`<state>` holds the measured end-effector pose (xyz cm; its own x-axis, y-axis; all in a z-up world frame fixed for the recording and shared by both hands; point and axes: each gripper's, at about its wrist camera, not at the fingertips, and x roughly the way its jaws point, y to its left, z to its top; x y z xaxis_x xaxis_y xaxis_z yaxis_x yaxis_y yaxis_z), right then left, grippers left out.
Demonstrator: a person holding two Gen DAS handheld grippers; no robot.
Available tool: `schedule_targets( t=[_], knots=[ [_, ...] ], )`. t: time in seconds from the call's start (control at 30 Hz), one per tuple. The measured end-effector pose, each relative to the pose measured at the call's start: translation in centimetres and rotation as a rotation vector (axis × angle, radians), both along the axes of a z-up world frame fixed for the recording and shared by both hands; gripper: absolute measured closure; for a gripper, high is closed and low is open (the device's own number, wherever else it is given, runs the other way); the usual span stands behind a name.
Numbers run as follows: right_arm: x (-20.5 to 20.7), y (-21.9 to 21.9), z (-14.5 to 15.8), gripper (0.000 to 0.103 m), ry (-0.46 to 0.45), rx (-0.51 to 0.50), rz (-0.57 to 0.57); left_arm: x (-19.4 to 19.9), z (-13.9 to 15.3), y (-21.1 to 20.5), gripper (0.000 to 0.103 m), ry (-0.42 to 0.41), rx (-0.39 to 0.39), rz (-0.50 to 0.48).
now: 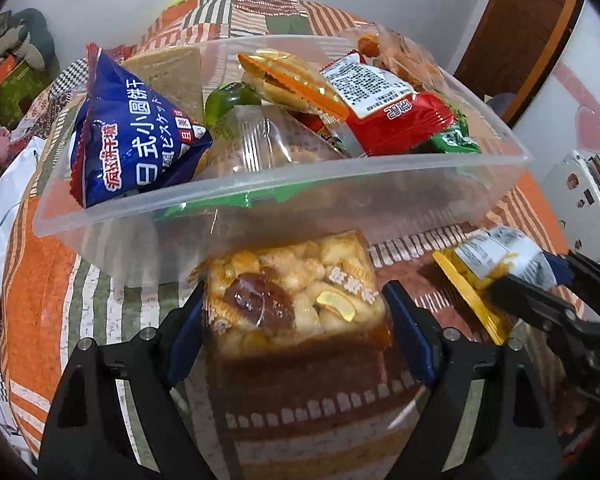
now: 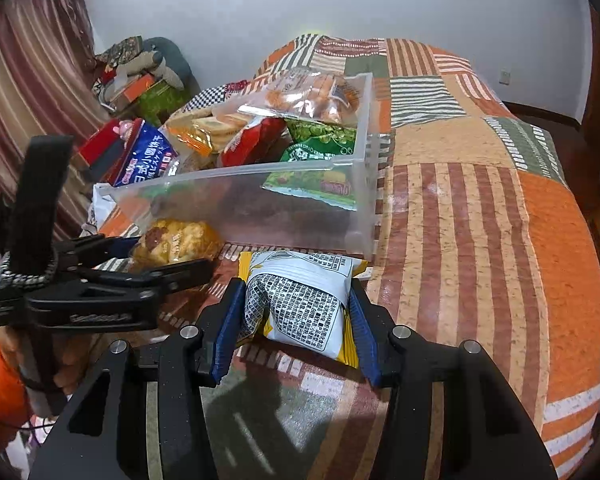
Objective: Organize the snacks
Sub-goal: 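Carry the nut cake with left tool while right tool carries the white bag over the box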
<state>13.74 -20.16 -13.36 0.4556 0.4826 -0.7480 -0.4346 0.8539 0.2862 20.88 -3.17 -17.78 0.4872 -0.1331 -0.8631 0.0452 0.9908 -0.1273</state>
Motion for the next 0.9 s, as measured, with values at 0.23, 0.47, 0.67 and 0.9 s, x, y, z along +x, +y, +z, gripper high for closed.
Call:
schedule_targets(
  t=[0.23,0.47,0.67,0.9],
  knots=[
    [-0.4,0.1,0.2,0.056,-0.012,0.018,-0.002,-1.4,-0.1,0.4,0.025,-0.025,-0.020,-0.035],
    [-0.6,0.2,1.2,0.056,-0.037,0.021,-0.005,-3.3,0.6,1.7,0.026,-0.039,-0.030,-0.024],
    [-0.7,0.1,2.7,0.056,-0.072,0.042,0.000,-4.4,2.5,2.8,0.026,-0.066,-0.047,-0.012],
    [-0.8,0.7,5.0,0.056,-0.134,0.069,0.005,-5.3,5.5,3.9,0.026,-0.148,-0.011,0.005]
  ],
)
